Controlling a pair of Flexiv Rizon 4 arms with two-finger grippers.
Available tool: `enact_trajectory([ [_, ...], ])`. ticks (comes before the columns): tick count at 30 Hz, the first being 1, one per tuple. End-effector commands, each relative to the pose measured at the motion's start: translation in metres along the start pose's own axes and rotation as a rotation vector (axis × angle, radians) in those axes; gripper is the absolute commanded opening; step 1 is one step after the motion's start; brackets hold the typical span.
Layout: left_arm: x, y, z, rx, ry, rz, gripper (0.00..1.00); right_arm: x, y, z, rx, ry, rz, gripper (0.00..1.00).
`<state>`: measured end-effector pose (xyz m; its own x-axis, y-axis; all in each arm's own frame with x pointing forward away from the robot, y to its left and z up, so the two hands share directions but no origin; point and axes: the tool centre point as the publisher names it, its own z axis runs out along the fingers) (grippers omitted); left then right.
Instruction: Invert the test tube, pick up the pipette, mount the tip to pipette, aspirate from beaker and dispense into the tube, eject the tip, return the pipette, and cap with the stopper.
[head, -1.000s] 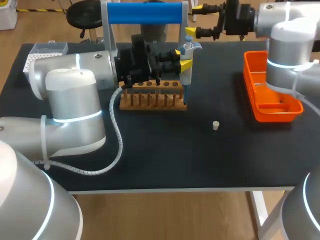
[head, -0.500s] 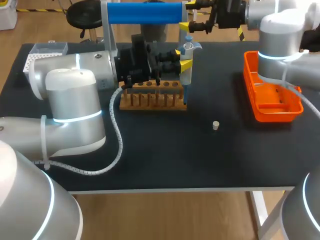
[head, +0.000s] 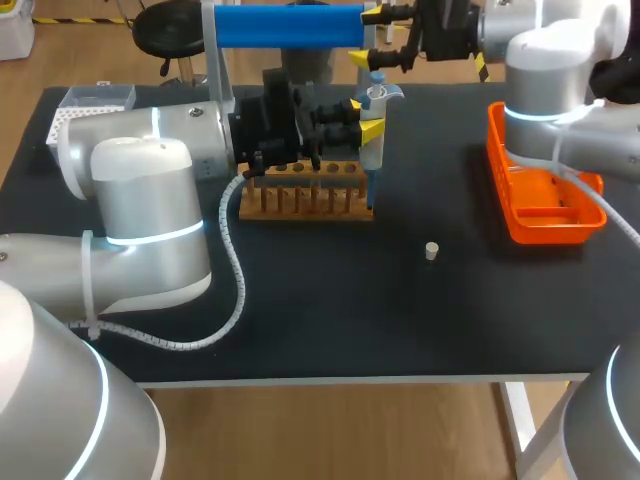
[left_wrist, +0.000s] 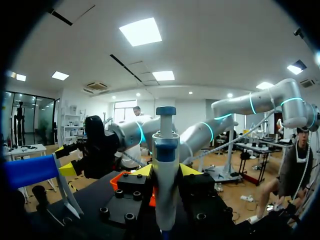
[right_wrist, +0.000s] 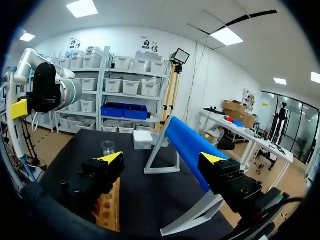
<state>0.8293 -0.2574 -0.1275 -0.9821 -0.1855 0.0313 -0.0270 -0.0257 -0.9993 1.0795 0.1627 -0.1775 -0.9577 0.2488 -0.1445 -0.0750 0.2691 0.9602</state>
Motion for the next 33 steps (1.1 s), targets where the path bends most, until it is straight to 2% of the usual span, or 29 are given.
enact_trajectory([
  [1,0.0018,0.0016,0.0021,0.006,-0.009,0.002,0.00,-0.0016,-0.0037,0.0054,0.006,0.004,0.000,1.00],
  [33,0.0018,0.0016,0.0021,0.006,-0.009,0.002,0.00,-0.0041,-0.0098,0.0101,0.016,-0.002,-0.010,1.00],
])
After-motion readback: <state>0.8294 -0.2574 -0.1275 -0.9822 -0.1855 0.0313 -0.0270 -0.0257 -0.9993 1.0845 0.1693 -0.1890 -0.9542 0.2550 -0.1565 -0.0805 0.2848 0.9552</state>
